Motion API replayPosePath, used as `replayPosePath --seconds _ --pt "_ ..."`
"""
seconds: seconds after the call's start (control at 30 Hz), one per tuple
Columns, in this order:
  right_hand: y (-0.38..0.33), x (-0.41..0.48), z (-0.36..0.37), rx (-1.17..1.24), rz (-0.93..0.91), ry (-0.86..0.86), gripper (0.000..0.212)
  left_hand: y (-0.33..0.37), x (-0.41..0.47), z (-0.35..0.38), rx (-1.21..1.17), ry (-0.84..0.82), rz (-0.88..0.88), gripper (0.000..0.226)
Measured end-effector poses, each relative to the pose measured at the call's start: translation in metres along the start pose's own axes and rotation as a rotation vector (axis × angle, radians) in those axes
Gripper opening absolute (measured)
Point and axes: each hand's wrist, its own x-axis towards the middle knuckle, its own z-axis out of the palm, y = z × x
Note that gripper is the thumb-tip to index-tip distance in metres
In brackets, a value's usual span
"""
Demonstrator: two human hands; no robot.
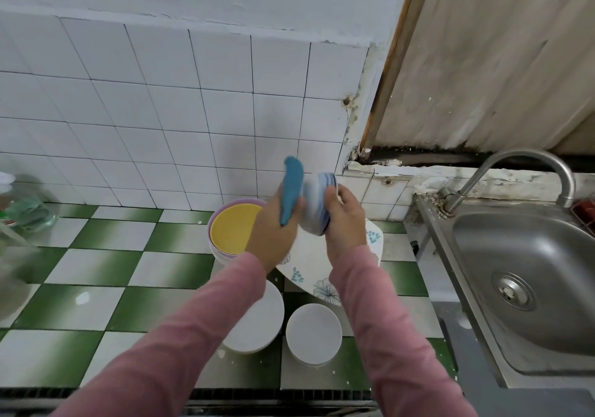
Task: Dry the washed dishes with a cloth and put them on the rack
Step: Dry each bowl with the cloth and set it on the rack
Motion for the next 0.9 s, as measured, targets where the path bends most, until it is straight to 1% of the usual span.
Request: replayPosePath --seconds 0.03,0.07,0.1,0.13,0.23,0.27,0.3,0.33,0.4,0.47,0.5,0.53,0.57,0.63,0.67,0.7,0.77,0.8,0.83,0.87,0.9 --pt "0.0 -0.004 0.004 -0.054 -0.027 -0.014 0.019 -0.005 0.001 0.005 0.086 -0.087 0.092 0.054" --pt "0.0 -0.007 0.007 -0.091 -0.045 -0.031 0.02 -0.009 0.002 0.008 0.14 -0.125 0.149 0.071" --pt "-0.002 -0.01 0.008 -0.121 -0.062 -0.054 0.021 -0.008 0.003 0.011 0.142 -0.135 0.156 0.08" --pt "-0.003 -0.012 0.008 -0.151 -0.089 -0.08 0.021 -0.008 0.005 0.012 0.083 -0.133 0.13 0.082" --pt "-0.006 -0.015 0.003 -0.305 -0.198 -0.171 0.024 -0.006 0.018 0.011 -0.306 -0.109 -0.052 0.074" --pt "-0.006 -0.016 0.001 -0.366 -0.23 -0.198 0.027 -0.006 0.023 0.009 -0.367 -0.081 -0.099 0.074" --pt "-0.007 -0.017 0.002 -0.411 -0.248 -0.216 0.03 -0.004 0.025 0.008 -0.34 -0.055 -0.103 0.069" --pt "-0.007 -0.016 0.001 -0.435 -0.253 -0.22 0.031 -0.004 0.024 0.008 -0.267 -0.02 -0.058 0.061" --pt "-0.009 -0.014 0.001 -0.397 -0.222 -0.194 0.029 -0.005 0.018 0.011 -0.074 0.046 0.113 0.046" --pt "-0.011 -0.014 0.002 -0.289 -0.142 -0.187 0.028 -0.009 0.014 0.01 0.149 0.07 0.333 0.044" --pt "-0.011 -0.014 0.002 -0.254 -0.116 -0.199 0.027 -0.011 0.015 0.009 0.202 0.061 0.401 0.043" --pt "-0.01 -0.014 0.002 -0.262 -0.114 -0.213 0.027 -0.011 0.018 0.007 0.199 0.046 0.404 0.041" --pt "-0.009 -0.013 0.002 -0.307 -0.127 -0.226 0.026 -0.01 0.023 0.004 0.159 0.04 0.355 0.041" --pt "-0.007 -0.014 0.002 -0.388 -0.161 -0.266 0.025 -0.006 0.03 0.0 0.045 0.075 0.21 0.047" --pt "-0.007 -0.014 0.001 -0.391 -0.164 -0.273 0.025 -0.005 0.031 -0.001 0.037 0.096 0.207 0.048" --pt "-0.008 -0.014 0.0 -0.361 -0.154 -0.266 0.025 -0.005 0.03 0.0 0.072 0.115 0.26 0.046" --pt "-0.01 -0.015 -0.002 -0.277 -0.106 -0.226 0.025 -0.009 0.023 0.002 0.217 0.12 0.411 0.042" --pt "-0.008 -0.015 -0.002 -0.258 -0.082 -0.211 0.026 -0.013 0.021 0.002 0.268 0.102 0.456 0.042" --pt "-0.006 -0.014 -0.002 -0.268 -0.074 -0.208 0.025 -0.016 0.021 0.001 0.28 0.078 0.454 0.043" --pt "-0.004 -0.014 -0.001 -0.304 -0.081 -0.212 0.025 -0.019 0.023 0.001 0.229 0.053 0.382 0.043" --pt "-0.002 -0.014 -0.002 -0.34 -0.092 -0.218 0.028 -0.02 0.025 0.001 0.128 0.056 0.275 0.043"
